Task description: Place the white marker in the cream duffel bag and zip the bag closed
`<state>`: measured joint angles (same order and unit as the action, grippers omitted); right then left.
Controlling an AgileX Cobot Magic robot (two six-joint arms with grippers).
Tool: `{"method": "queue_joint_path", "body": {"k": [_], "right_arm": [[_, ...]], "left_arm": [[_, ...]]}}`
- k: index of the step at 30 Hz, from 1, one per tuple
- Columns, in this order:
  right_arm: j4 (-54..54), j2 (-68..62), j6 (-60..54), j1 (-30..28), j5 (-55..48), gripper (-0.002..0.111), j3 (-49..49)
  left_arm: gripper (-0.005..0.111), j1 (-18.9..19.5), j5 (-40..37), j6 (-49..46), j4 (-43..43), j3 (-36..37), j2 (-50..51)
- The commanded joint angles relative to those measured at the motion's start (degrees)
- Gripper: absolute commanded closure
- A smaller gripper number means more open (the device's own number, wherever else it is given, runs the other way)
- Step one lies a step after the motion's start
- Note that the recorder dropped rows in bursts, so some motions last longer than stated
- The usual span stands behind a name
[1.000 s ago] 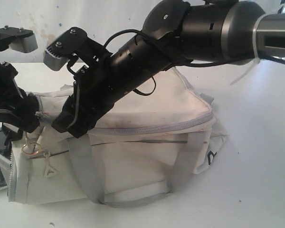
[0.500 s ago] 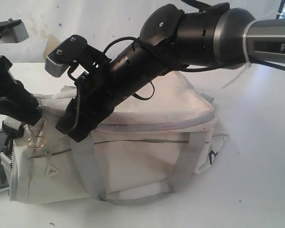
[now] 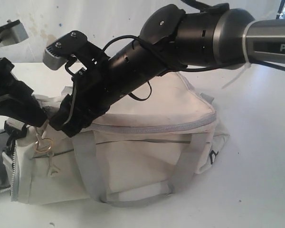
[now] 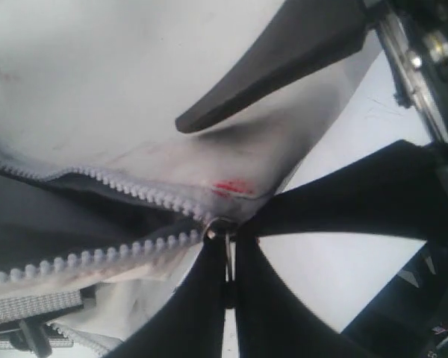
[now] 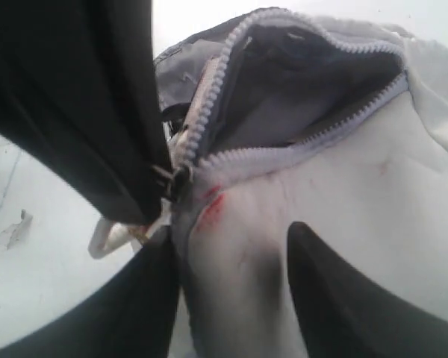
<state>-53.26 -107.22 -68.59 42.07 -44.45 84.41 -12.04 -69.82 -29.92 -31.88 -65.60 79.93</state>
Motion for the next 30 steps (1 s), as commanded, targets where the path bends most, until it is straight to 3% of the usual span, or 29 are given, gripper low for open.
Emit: {"method": "queue_joint_path", "body": {"k": [1, 12, 16, 21, 25, 30], "right_arm": [[-1.13, 0.66, 0.04, 0.13, -0.44, 0.06, 0.21], [1.2, 0.77, 1.98, 0.13, -1.41, 0.063, 0.21], [2.47, 0.89, 3.2, 0.13, -1.68, 0.076, 0.21], [4.32, 1.42, 3.31, 0.13, -1.79, 0.09, 0.21], [5.95, 1.8, 3.31, 0.13, -1.79, 0.108, 0.21], [8.28, 1.8, 3.31, 0.13, -1.79, 0.108, 0.21]], "left_arm": [[0.107, 0.07, -0.14, -0.25, -2.43, -0.06, -0.56], [0.107, 0.07, -0.14, 6.22, -3.59, -0.06, -0.56], [0.107, 0.98, -0.14, 7.55, -3.59, -0.06, -0.56], [0.107, 5.21, -0.14, 8.94, -3.8, -0.06, -0.56], [0.107, 7.37, -0.14, 9.23, -4.25, -0.06, -0.56], [0.107, 7.59, -0.14, 8.84, -5.25, -0.06, -0.56]]}}
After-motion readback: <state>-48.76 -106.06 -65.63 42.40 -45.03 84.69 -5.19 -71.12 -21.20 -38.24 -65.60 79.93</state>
